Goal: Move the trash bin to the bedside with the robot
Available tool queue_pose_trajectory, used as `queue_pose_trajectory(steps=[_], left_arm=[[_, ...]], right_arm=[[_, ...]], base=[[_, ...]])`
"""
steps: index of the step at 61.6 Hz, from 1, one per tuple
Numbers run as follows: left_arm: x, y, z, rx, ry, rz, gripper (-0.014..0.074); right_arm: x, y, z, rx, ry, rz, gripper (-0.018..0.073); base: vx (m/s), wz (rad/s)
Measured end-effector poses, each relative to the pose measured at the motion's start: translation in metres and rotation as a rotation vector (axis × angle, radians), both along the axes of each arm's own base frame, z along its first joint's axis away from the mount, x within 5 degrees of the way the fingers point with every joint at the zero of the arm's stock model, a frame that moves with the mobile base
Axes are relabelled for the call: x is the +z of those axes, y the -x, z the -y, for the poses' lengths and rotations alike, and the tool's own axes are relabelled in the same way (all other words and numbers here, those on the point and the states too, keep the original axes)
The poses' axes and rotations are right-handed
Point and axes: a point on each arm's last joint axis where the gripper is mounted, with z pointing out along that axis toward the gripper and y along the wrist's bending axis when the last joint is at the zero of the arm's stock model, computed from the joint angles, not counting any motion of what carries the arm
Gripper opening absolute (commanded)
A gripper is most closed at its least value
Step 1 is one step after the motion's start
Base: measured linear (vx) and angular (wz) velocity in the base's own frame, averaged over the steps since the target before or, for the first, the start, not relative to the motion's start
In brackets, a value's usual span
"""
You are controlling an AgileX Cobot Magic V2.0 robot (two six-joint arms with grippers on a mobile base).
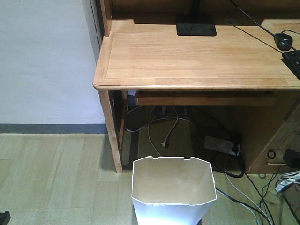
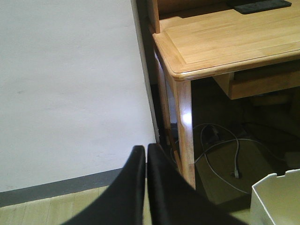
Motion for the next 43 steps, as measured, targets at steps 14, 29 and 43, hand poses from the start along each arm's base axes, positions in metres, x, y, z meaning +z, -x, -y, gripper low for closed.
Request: queue_pose_trajectory(steps=[14,29,43], left_arm=[[0.0000,0.0000,0.0000,0.000,0.000,0.000,-0.0007],[0.0000,0.0000,0.0000,0.000,0.000,0.000,-0.0007],[0.0000,0.0000,0.0000,0.000,0.000,0.000,-0.0007]], right_arm=[[-0.0057,-0.0067,-0.0001,0.001,0.001,-0.054,0.0006],[-0.0057,-0.0067,0.0000,0.002,0.010,-0.054,0.0210],[-0.0057,-0.0066,0.0000,0.002,0.010,-0.054,0.0508]], base=[[0.00,0.00],[0.00,0.00],[0.00,0.00]])
